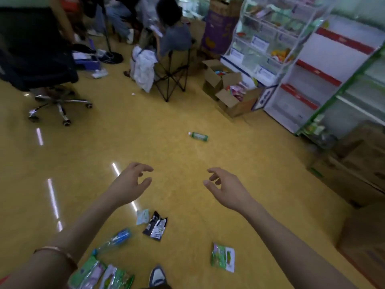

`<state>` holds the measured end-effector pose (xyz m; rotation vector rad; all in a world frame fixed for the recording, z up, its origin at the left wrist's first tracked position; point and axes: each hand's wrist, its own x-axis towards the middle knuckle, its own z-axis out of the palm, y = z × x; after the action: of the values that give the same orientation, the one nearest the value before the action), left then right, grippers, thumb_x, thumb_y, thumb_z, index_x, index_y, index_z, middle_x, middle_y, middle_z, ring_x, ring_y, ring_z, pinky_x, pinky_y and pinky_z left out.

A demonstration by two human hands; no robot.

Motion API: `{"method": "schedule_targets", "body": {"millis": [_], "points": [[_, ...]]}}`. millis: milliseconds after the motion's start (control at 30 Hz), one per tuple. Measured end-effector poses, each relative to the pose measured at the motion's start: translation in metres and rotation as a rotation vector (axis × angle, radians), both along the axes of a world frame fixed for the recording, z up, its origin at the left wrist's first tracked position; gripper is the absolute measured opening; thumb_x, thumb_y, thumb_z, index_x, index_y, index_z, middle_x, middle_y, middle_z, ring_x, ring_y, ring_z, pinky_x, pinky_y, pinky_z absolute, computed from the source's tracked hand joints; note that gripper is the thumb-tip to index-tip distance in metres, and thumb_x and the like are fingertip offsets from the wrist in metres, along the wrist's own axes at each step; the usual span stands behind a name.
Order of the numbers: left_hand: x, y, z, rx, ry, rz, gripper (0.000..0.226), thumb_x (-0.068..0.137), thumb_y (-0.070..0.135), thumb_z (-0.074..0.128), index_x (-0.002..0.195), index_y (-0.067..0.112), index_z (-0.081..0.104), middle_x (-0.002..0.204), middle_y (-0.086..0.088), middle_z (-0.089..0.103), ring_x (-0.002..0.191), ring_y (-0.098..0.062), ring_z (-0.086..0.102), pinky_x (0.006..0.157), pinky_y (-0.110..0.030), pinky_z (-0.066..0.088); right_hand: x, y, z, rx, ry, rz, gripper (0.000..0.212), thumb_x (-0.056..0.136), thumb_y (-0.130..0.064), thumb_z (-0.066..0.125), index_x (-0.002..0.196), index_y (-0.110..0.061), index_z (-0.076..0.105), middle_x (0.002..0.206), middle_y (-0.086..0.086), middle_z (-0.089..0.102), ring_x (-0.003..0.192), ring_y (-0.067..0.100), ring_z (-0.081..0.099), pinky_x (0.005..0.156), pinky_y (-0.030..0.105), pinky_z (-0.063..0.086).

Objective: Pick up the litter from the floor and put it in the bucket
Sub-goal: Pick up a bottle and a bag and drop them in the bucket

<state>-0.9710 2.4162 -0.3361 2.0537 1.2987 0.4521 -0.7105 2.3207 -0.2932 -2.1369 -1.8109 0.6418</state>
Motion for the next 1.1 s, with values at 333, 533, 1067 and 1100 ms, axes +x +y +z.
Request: {"method": "schedule_targets", "body": {"millis": [333, 533, 1067, 1100], "points": [[-0.057, 0.073, 0.014, 0.015, 0.015, 0.441, 0.031, 0.091, 0.022, 0.056, 0.121, 0.017, 0.057, 0.123, -0.004, 0.049, 0.106, -0.019, 0.055, 0.085, -0.029, 0.046, -0.058, 0.206, -0.010, -0.003, 0.045, 0.483, 0.046, 0.093, -0.044, 0.050, 0.134, -0.022, 0.046, 0.116, -0.004, 0.060, 0.098, 0.011, 0.059, 0.083, 0.028, 0.049], [-0.073, 0.089, 0.011, -0.005, 0.049, 0.742, 0.031, 0.091, 0.026, 0.056, 0.121, 0.019, 0.057, 0.121, -0.001, 0.049, 0.103, -0.016, 0.056, 0.085, -0.028, 0.047, -0.098, 0.301, -0.025, -0.043, 0.101, 0.780, 0.044, 0.092, -0.044, 0.051, 0.131, -0.024, 0.049, 0.110, -0.007, 0.060, 0.093, 0.010, 0.060, 0.079, 0.027, 0.047], [-0.076, 0.075, -0.069, -0.196, 0.086, 1.160, 0.042, 0.092, 0.019, 0.053, 0.133, 0.020, 0.045, 0.119, -0.001, 0.049, 0.097, -0.009, 0.050, 0.082, -0.015, 0.034, -0.177, 0.370, -0.133, -0.313, 0.067, 1.217, 0.046, 0.091, -0.043, 0.053, 0.132, -0.021, 0.049, 0.113, -0.003, 0.060, 0.095, 0.012, 0.058, 0.080, 0.030, 0.049], [-0.080, 0.074, -0.078, -0.189, 0.088, 1.169, 0.043, 0.092, 0.019, 0.052, 0.134, 0.020, 0.044, 0.119, -0.001, 0.049, 0.097, -0.007, 0.048, 0.084, -0.016, 0.036, -0.184, 0.368, -0.143, -0.314, 0.060, 1.237, 0.047, 0.091, -0.042, 0.053, 0.132, -0.020, 0.049, 0.113, -0.002, 0.060, 0.095, 0.013, 0.058, 0.080, 0.030, 0.048]]}}
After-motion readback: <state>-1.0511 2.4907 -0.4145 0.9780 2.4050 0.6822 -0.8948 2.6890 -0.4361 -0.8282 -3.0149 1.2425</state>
